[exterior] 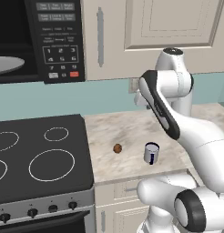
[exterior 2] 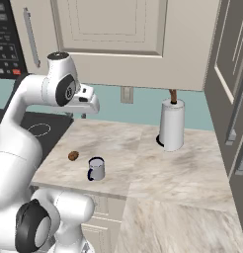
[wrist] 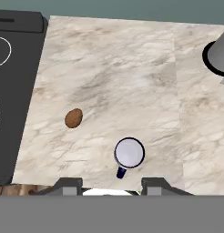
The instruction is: Pick the mug from the counter and place it inside the microwave. Then close the microwave.
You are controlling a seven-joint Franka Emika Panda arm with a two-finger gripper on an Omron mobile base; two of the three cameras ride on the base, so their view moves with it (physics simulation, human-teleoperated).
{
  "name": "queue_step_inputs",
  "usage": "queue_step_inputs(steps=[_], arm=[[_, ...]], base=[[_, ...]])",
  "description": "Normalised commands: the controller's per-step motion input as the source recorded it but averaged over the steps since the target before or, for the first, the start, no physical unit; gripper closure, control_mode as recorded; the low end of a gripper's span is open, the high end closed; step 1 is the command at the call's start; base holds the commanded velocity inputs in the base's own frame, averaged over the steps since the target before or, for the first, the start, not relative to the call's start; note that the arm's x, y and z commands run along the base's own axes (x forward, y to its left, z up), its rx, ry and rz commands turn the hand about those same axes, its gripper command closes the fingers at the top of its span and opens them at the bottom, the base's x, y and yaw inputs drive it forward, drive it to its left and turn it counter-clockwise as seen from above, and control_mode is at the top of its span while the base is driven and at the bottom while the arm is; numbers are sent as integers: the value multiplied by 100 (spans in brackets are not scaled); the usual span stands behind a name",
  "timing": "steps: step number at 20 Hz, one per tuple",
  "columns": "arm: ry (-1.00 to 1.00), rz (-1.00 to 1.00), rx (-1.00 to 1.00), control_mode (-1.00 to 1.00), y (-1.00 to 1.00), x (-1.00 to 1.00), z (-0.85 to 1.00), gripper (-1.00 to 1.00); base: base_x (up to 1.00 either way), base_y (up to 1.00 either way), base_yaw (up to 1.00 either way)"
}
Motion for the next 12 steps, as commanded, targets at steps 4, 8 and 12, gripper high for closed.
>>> queue_step_inputs(steps=[4, 8, 12], arm=[[-4, -2, 0, -100, 1, -16, 0, -100], [-3, -6, 4, -100, 0, -78, -26, -100], [0, -2, 1, -100, 0, -60, -43, -100]], base=[[0, 0, 0], [0, 0, 0], [0, 0, 0]])
